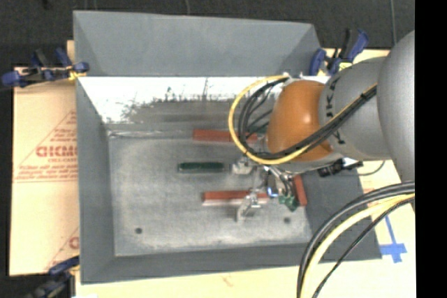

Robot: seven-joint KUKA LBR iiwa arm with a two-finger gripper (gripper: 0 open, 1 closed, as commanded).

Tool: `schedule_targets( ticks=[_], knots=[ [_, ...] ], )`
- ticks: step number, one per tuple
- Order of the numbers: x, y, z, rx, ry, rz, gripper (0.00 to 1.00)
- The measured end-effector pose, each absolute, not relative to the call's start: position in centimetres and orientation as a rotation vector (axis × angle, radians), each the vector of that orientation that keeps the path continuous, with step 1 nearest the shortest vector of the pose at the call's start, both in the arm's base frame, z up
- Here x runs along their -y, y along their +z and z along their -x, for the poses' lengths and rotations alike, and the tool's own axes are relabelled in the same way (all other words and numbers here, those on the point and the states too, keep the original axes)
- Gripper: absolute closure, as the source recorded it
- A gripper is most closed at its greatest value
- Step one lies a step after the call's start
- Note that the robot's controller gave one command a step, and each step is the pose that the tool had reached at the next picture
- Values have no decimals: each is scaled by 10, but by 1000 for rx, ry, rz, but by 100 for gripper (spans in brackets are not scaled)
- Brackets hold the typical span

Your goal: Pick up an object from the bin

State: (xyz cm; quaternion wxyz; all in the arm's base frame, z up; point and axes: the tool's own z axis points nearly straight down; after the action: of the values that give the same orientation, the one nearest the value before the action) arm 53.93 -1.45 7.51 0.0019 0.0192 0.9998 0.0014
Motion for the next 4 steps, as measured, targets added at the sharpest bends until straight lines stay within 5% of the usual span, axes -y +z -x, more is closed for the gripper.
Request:
schedule_targets(
  ticks=[1, 4],
  knots=[
    [17, 84, -535, -3136, -2, -50, 100],
    [17, 97, -533, -3144, -2, -46, 100]
  ],
)
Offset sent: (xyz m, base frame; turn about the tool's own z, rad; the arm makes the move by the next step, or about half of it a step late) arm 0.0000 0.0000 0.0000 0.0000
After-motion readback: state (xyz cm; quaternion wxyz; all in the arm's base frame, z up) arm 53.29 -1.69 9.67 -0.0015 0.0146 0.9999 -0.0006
